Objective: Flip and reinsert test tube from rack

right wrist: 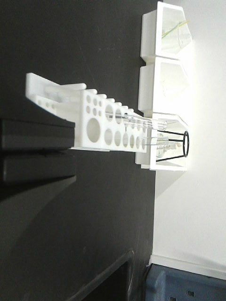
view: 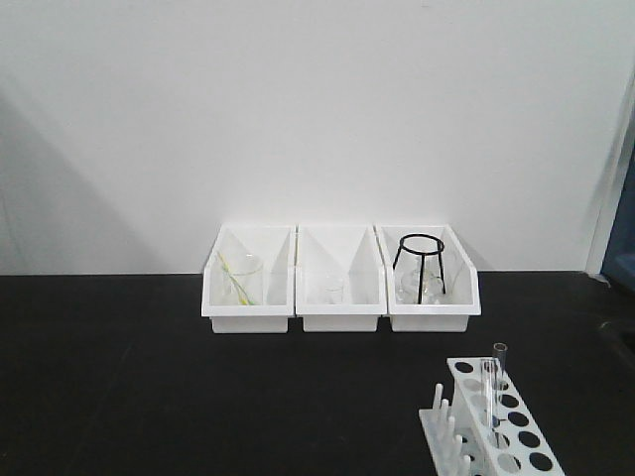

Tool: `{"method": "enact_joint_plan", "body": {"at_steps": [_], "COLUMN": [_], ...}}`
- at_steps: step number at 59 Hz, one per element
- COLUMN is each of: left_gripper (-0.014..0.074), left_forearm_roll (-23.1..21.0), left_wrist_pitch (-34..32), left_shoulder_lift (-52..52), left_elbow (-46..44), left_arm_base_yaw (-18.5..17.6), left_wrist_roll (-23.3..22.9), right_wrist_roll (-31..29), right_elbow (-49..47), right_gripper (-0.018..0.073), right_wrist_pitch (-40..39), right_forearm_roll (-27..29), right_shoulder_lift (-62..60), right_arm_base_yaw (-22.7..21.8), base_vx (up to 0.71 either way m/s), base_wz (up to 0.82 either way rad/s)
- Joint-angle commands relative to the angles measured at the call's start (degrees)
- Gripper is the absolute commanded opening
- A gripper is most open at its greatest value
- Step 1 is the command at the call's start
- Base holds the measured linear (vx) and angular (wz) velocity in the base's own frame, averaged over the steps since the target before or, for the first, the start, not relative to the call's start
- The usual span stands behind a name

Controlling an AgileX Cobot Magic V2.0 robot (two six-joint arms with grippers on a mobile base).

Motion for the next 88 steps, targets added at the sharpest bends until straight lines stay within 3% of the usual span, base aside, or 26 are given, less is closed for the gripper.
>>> {"method": "enact_joint_plan", "body": {"at_steps": [1,36,51,62,78,88], "left_gripper": [-0.0006,-0.0006,-0.0006,-0.0006,-0.0006,-0.0006], "left_forearm_roll": [-0.2,-0.2,-0.2,-0.2,-0.2,-0.2], "left_wrist_pitch": [-5.0,-5.0,-5.0,-5.0,-5.0,-5.0], "left_shoulder_lift": [-0.6,-0.6,-0.6,-0.6,-0.6,-0.6], "left_elbow": [0.0,0.0,0.0,0.0,0.0,0.0], "left_arm_base_yaw": [-0.4,-0.4,-0.4,-0.4,-0.4,-0.4], "left_wrist_roll": [0.0,0.0,0.0,0.0,0.0,0.0], "right_wrist_roll": [-0.3,-0.3,0.1,0.1,0.1,-0.1], "right_elbow": [0.1,0.1,0.1,-1.1,-14.3,-18.9], "right_gripper": [-0.0011,-0.0011,-0.0011,-0.0010,-0.0008,-0.0005], "right_wrist_pitch": [-4.5,-4.8,-11.8,-22.7,-9.2,-7.9], "right_forearm_roll": [-0.7,-0.7,-0.6,2.2,1.8,1.2], "right_shoulder_lift": [-0.4,-0.4,-0.4,-0.4,5.5,12.6], "right_arm_base_yaw": [-0.1,-0.1,-0.1,-0.1,-0.1,-0.2], "base_vx": [0.18,0.10,0.02,0.00,0.00,0.00], "base_wz": [0.01,0.00,-0.01,0.00,0.00,0.00]}}
